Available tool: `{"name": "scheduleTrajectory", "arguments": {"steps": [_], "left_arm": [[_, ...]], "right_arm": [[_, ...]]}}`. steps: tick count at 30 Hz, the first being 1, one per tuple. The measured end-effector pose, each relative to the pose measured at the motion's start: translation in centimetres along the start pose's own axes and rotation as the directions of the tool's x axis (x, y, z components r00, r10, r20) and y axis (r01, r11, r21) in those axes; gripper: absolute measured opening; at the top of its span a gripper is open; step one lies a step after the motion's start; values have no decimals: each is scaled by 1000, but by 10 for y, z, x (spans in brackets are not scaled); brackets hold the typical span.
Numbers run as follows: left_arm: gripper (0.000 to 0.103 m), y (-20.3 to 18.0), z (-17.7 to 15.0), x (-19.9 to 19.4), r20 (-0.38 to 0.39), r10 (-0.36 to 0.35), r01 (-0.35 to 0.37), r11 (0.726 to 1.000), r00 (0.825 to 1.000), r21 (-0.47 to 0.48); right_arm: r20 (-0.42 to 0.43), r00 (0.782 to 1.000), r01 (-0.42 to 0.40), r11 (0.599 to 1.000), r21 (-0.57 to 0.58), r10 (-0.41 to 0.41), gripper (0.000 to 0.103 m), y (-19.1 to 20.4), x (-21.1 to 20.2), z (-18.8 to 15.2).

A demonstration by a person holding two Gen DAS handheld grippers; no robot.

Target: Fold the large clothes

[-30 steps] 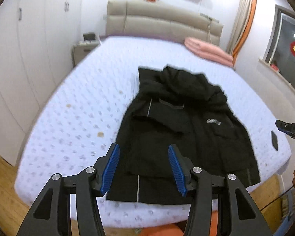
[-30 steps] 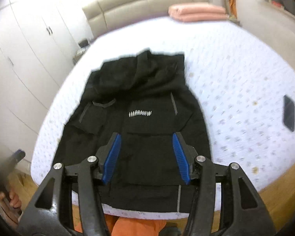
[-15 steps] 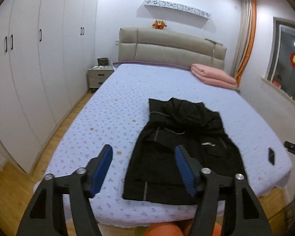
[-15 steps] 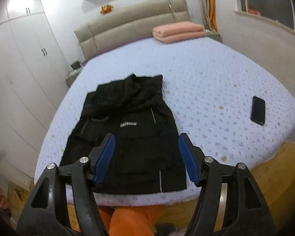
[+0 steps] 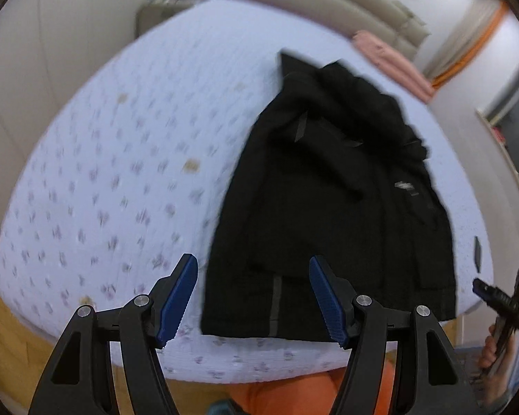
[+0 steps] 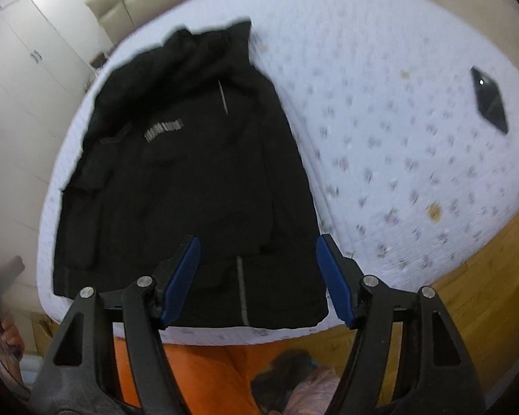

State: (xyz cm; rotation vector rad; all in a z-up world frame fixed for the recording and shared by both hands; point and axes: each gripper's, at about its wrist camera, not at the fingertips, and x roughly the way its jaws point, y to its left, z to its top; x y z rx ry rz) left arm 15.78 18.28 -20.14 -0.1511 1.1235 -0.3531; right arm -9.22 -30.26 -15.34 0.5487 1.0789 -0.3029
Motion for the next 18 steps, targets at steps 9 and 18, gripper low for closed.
{"name": "scheduleTrajectory", "arguments": {"steps": [9, 18], "left_arm": [[69, 31, -6, 70, -132, -11, 2, 998, 991, -65], [28, 15, -23, 91, -193, -47, 45, 999, 980, -12]], "right_arm": [[-72, 997, 31, 999, -8, -31, 67, -19, 37, -3], [-131, 991, 15, 1000, 11, -13, 67, -37, 52, -20]]}}
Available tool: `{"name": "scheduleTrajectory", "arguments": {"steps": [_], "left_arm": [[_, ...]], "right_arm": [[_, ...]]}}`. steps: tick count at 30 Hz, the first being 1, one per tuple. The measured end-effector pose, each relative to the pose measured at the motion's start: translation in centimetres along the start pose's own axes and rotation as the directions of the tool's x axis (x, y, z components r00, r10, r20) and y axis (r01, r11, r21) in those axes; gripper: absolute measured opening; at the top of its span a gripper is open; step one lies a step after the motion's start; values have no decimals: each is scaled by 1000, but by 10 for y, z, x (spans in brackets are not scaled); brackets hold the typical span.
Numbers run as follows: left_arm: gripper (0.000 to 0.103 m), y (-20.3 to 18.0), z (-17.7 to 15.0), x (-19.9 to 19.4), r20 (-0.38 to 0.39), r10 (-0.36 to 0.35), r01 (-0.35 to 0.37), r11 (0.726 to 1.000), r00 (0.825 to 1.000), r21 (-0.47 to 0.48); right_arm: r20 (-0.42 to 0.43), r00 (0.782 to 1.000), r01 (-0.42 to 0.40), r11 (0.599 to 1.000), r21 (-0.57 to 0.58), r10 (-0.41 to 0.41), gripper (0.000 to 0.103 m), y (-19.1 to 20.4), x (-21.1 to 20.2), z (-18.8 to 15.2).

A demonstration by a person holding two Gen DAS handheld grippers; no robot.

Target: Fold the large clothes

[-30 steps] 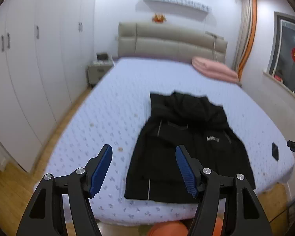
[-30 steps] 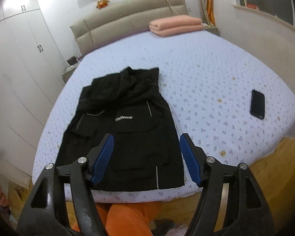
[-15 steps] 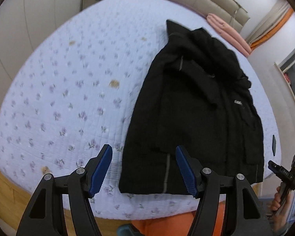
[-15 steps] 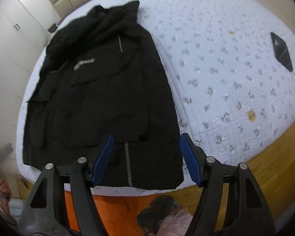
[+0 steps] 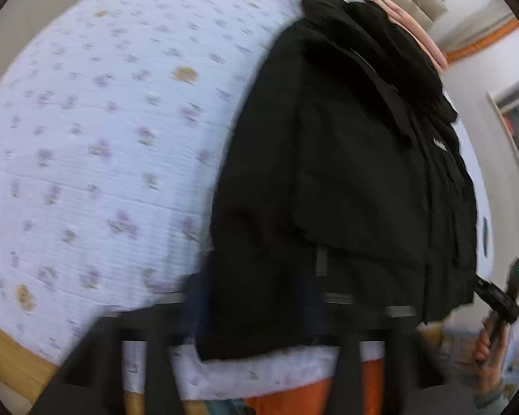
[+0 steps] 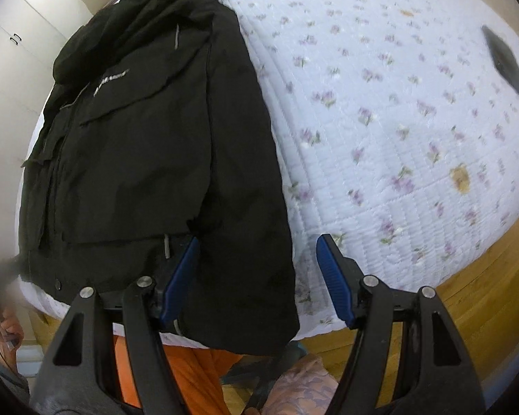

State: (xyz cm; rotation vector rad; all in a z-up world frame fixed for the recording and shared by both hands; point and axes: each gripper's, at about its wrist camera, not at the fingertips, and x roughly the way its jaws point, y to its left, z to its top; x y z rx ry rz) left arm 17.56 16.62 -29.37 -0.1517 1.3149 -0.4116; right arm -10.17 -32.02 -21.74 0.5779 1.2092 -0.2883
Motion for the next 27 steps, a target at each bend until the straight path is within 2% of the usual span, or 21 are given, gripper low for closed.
{"name": "scheduleTrajectory", "arguments": {"steps": [4, 10, 15, 16, 17, 22, 24, 25, 26, 27], "left_arm": [[22, -14, -2, -7, 22, 42, -43, 997, 999, 63], [22, -4, -2, -8, 11, 8, -8, 999, 1000, 37], [34, 8, -2, -3, -5, -33, 33, 999, 999, -8], [43, 9, -3, -3, -11, -41, 41, 999, 999, -15], [47, 9, -4, -1, -16, -50, 50, 999, 999, -18], [46, -6, -7, 1, 1, 12, -12, 1000, 1000, 27], [34, -13, -8, 2, 10, 43, -43, 998, 999, 53], [23, -17, -9, 2, 16, 57, -58, 996, 998, 65], [15, -20, -8, 0, 25, 69, -71, 995, 997, 76], [13, -23, -8, -2, 31, 72, -74, 994, 997, 82]], "right_arm": [[-2, 1000, -11, 1000, -22, 11, 67, 5, 0, -4], [-12, 999, -31, 998, -54, 31, 61, 14, 0, -7], [-34, 998, -53, 998, -37, 52, 63, 6, -1, -10], [-38, 997, -63, 997, -36, 62, 63, 4, -1, -11], [-40, 997, -65, 997, -42, 64, 63, 4, -1, -11], [-38, 999, -25, 997, -74, 22, 63, 11, 0, -13], [-31, 999, -8, 997, -79, 6, 58, 13, 0, -12], [-24, 1000, -3, 997, -83, 1, 50, 15, 0, -11], [-15, 1000, 5, 996, -92, -6, 33, 17, -2, -12], [-6, 1000, 11, 995, -99, -12, 25, 19, -3, -12]]}}
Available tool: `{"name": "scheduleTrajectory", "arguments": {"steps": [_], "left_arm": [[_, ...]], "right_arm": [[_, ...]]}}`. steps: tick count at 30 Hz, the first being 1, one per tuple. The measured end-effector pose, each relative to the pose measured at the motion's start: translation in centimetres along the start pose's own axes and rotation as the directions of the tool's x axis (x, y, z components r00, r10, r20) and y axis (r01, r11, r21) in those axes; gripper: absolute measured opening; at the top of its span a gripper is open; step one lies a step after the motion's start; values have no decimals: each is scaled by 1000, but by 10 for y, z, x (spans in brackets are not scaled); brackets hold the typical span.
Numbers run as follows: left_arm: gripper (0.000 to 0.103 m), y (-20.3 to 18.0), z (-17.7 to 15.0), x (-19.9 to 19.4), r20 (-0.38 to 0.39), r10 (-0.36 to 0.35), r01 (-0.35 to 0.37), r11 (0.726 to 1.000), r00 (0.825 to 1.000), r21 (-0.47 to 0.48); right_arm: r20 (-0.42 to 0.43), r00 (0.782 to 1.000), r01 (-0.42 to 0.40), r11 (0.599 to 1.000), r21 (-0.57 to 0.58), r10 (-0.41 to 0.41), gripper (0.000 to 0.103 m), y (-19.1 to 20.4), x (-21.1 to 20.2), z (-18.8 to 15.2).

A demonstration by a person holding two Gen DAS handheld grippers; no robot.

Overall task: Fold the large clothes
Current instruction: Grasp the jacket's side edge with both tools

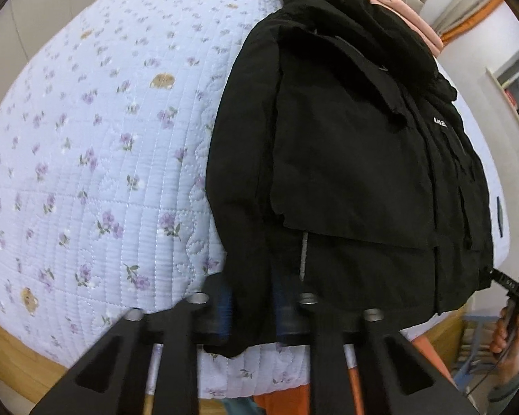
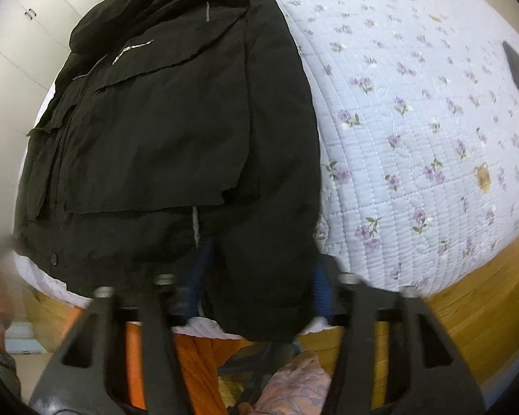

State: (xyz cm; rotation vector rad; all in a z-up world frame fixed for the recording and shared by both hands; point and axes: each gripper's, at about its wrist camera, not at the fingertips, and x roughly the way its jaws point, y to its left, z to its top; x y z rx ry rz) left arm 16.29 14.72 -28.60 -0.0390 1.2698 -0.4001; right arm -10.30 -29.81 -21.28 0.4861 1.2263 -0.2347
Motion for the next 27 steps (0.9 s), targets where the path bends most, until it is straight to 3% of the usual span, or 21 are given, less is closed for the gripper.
{"name": "scheduleTrajectory", "arguments": {"steps": [2, 7, 9, 13, 15, 16, 17, 20, 23, 27], "left_arm": [[11, -6, 1, -7, 19, 12, -13, 1000, 1000, 18], [11, -8, 2, -12, 24, 23, -24, 999, 999, 45], [12, -6, 2, -9, 12, 17, -17, 999, 1000, 33], [28, -1, 1, -4, -3, -18, 18, 1000, 1000, 3], [28, -3, 0, -2, -2, -4, 4, 1000, 1000, 4], [23, -5, 0, -3, 5, 7, -7, 1000, 1000, 7], [10, -7, 1, -4, 10, 20, -20, 1000, 1000, 9], [10, -10, 3, -17, 43, 20, -20, 1000, 999, -8], [9, -8, 6, -40, 99, -18, 22, 999, 995, -39], [9, -8, 18, -82, 197, -83, 99, 992, 977, -73]], "right_arm": [[19, 1000, -10, 1000, -5, 10, 15, 4, -5, 1], [27, 999, 22, 999, -31, -21, 15, 8, -6, 0], [26, 1000, 6, 1000, -15, -6, 18, 4, -6, 0], [4, 999, -47, 998, 48, 47, 33, -1, -2, 1], [3, 998, -65, 996, 60, 65, 34, -2, -1, 1], [1, 998, -60, 997, 53, 60, 32, -1, -1, 1], [3, 999, -47, 998, 40, 47, 22, 1, -2, 2], [27, 999, -31, 999, 12, 30, 11, 8, -11, 2], [63, 997, -38, 999, 6, 37, 9, 10, -29, 2], [125, 990, -61, 998, -13, 62, 8, 16, -65, 10]]}}
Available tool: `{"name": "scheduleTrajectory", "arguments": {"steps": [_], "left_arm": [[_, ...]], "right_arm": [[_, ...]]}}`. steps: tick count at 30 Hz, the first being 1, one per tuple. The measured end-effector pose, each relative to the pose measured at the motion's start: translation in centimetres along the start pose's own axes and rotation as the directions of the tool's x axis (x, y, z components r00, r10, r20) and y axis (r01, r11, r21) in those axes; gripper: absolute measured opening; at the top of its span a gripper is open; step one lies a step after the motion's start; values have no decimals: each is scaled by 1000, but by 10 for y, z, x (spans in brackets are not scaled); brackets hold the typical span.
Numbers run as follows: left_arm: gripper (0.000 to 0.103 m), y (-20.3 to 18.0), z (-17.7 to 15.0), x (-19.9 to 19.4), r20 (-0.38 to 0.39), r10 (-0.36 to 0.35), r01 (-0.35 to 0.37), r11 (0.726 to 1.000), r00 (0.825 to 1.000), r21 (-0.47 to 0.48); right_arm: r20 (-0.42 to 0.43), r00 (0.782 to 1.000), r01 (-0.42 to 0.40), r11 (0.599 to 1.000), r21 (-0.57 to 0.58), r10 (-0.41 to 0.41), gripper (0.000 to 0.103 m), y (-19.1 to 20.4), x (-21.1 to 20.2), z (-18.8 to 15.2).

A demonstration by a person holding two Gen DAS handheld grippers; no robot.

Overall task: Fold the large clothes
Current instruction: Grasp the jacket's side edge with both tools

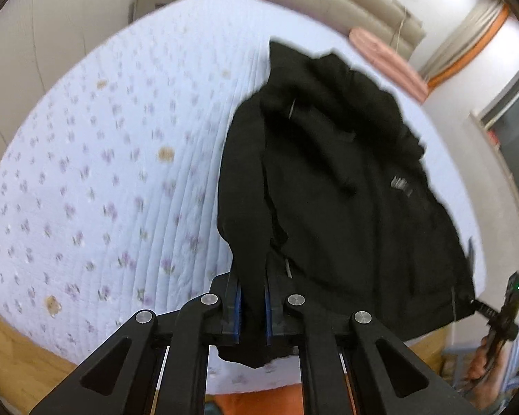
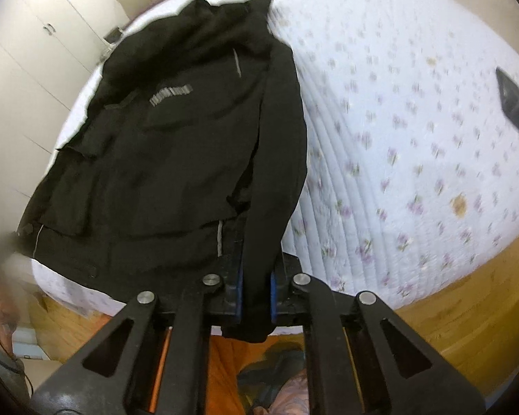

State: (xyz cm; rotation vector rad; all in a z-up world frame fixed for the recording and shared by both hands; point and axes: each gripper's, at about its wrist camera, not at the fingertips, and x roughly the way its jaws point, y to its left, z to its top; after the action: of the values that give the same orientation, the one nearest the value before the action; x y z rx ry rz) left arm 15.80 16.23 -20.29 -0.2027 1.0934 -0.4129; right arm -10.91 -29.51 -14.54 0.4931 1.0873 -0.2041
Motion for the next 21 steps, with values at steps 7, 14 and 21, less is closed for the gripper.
{"name": "scheduleTrajectory", "arguments": {"steps": [7, 14, 21], "left_arm": [[9, -21, 38, -22, 68, -32, 30, 999, 997, 28], [9, -34, 73, -24, 102, -48, 45, 998, 994, 35], [9, -36, 83, -6, 80, -33, 31, 999, 996, 24]], "right_arm": [[53, 998, -28, 999, -25, 29, 7, 6, -28, 26], [75, 996, -53, 998, -27, 55, 7, 10, -34, 56], [46, 997, -56, 998, -42, 58, 8, 12, -25, 62]]}}
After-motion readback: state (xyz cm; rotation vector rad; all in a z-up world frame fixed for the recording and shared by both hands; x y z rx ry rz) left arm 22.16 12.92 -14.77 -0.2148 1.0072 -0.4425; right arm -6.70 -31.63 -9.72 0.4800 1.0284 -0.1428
